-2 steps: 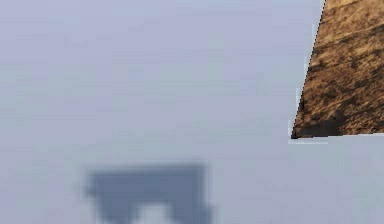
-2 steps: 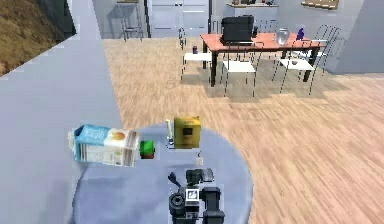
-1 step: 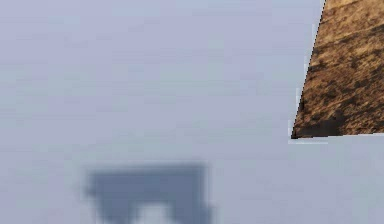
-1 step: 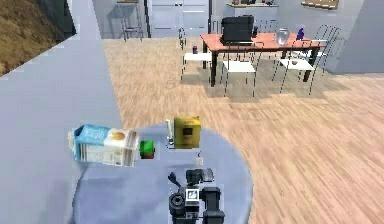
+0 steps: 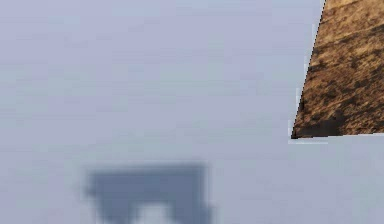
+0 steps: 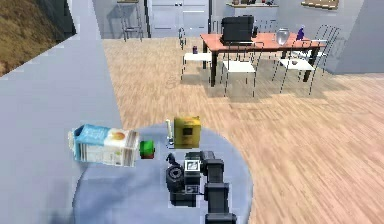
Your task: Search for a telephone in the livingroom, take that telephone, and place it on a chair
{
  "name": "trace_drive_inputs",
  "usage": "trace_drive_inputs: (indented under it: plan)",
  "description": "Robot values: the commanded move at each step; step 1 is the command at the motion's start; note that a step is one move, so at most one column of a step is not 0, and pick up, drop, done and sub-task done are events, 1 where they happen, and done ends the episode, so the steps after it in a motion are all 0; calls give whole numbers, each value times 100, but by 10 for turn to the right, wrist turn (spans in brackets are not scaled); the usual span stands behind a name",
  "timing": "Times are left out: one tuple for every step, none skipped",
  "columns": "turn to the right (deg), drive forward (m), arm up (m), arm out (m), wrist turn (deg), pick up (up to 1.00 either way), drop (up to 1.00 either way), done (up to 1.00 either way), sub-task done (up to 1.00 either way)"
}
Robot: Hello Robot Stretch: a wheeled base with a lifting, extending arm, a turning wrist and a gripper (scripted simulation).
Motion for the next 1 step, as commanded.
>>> trace_drive_inputs:
  plan:
    - [0,0,20,0,0,0,0,0,0]
